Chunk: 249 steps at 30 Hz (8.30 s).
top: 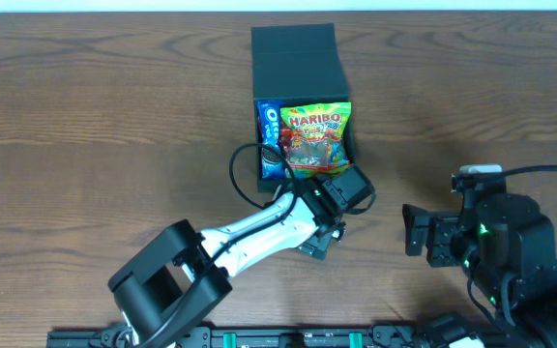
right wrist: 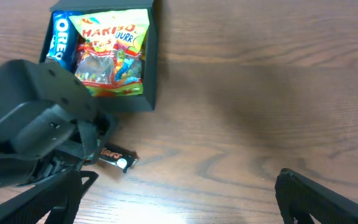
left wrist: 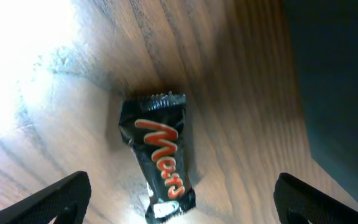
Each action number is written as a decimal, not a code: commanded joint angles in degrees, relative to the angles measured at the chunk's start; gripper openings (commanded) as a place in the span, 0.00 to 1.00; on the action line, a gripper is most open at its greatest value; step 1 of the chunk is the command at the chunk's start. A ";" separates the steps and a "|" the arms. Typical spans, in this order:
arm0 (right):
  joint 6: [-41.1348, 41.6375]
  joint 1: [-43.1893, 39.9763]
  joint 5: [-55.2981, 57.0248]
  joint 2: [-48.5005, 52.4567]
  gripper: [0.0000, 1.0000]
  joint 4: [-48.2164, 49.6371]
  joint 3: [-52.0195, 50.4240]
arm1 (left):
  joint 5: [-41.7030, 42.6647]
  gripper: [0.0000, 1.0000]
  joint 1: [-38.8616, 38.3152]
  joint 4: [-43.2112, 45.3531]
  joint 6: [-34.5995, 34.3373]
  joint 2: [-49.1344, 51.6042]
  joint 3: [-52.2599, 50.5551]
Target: Pack container
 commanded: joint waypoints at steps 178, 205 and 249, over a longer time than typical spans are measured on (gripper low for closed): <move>-1.81 0.22 1.07 -0.04 0.99 -1.49 0.17 | 9.03 0.95 24.48 -19.17 102.31 -15.85 26.99; 5.75 0.33 -15.28 30.10 0.99 24.04 -1.77 | 46.27 0.95 50.12 3.26 88.91 10.43 32.48; 5.75 0.33 -12.28 41.72 0.99 29.14 -1.79 | 59.39 0.96 42.97 36.00 84.41 25.68 32.48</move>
